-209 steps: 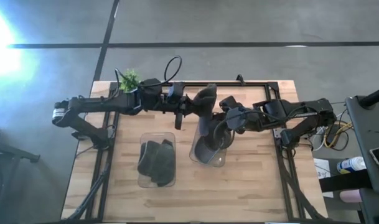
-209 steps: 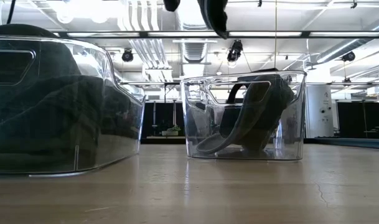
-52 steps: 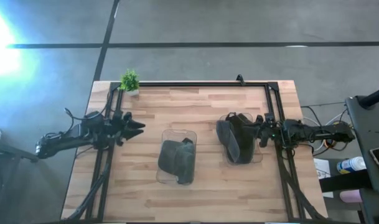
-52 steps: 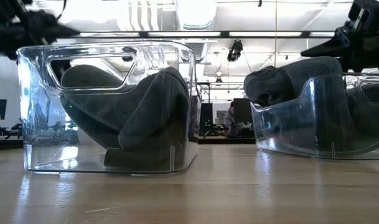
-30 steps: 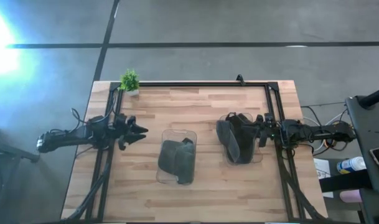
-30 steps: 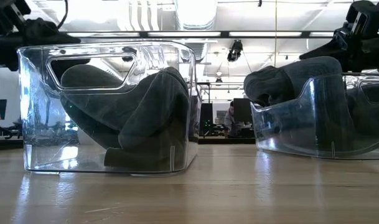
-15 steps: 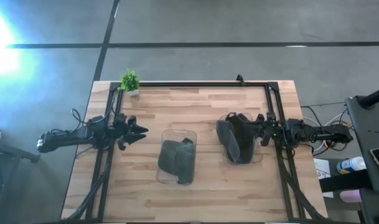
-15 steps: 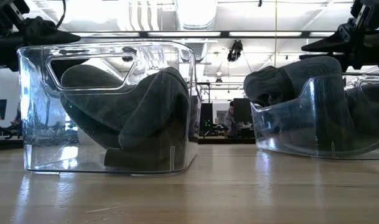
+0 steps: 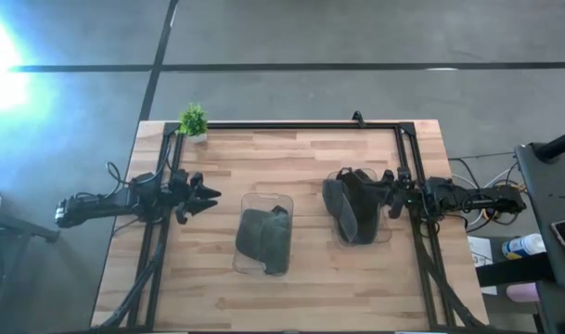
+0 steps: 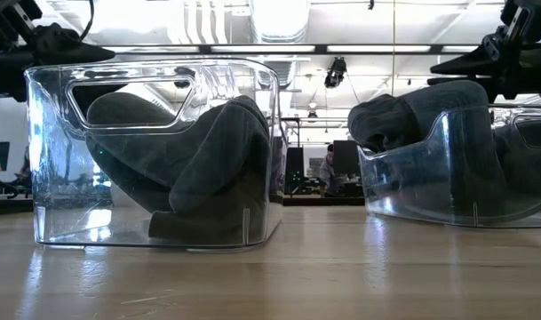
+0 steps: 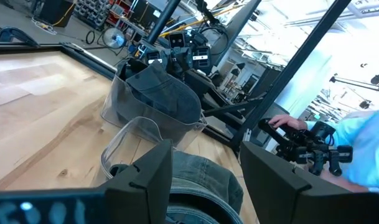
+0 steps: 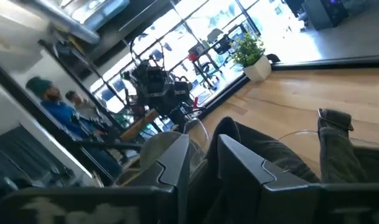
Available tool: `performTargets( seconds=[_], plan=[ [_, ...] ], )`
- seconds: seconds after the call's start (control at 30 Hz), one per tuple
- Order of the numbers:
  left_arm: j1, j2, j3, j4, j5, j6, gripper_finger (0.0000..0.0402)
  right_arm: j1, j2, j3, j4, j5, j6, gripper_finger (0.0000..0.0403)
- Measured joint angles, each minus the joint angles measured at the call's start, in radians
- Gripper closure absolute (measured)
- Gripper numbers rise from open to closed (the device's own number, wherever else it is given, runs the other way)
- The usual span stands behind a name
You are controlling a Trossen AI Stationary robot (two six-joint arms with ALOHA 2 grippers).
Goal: Pick & Place hat
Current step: Return to Home Position
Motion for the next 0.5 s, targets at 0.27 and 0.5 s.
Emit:
performTargets(
  seconds=[0.27, 0.5],
  plan=[
    [0.001, 0.002, 0.000, 0.000, 0.000, 0.000, 0.0220, 0.016, 0.000, 0.000, 0.015, -0.061, -0.504, 0.0314],
    [0.000, 0.002, 0.000, 0.000, 0.000, 0.000, 0.0220, 0.018, 0.000, -0.001, 0.037, -0.310, -0.834, 0.0314]
  ],
)
